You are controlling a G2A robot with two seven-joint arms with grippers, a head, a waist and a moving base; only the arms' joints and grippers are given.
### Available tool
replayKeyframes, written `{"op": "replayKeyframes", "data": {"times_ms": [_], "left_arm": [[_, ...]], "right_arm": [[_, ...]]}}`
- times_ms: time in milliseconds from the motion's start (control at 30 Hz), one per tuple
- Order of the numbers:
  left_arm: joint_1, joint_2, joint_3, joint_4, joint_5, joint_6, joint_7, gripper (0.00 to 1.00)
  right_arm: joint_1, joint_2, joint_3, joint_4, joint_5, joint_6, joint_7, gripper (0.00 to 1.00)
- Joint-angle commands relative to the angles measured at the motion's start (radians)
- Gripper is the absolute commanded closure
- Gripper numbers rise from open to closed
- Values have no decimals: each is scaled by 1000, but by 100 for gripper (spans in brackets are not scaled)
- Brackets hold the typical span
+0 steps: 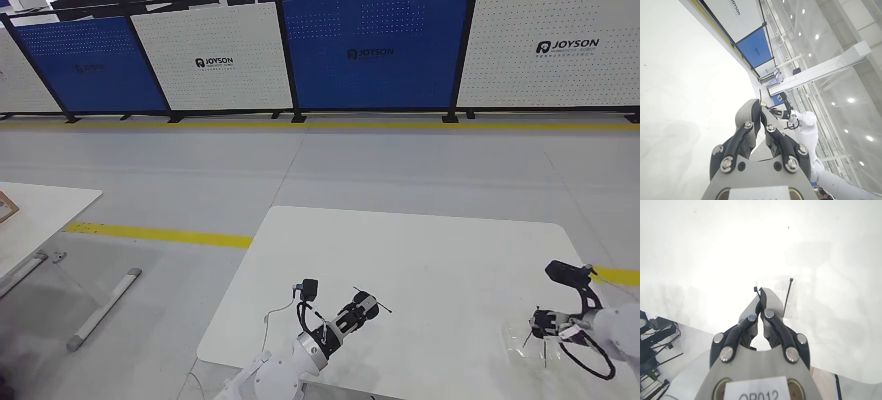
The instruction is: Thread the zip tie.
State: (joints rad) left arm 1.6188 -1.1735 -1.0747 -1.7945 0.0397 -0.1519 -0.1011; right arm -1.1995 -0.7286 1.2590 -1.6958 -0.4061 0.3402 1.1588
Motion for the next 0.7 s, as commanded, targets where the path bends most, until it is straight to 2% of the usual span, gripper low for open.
{"op": "replayKeyframes", "data": {"times_ms": [0,133,200,500,567,667], "left_arm": [[0,0,0,0,0,0,0,100],[0,0,0,0,0,0,0,100],[0,0,0,0,0,0,0,100],[0,0,0,0,0,0,0,100],[0,0,0,0,0,0,0,100],[0,0,0,0,0,0,0,100]], "right_arm": [[-46,3,47,-45,34,-4,-60,100],[-169,7,139,-133,86,-3,-213,100],[-212,8,166,-151,108,-21,-239,100],[-216,7,161,-154,94,-25,-248,100],[-229,4,141,-182,47,-13,-291,100],[-264,-6,147,-229,97,-1,-388,100]]}}
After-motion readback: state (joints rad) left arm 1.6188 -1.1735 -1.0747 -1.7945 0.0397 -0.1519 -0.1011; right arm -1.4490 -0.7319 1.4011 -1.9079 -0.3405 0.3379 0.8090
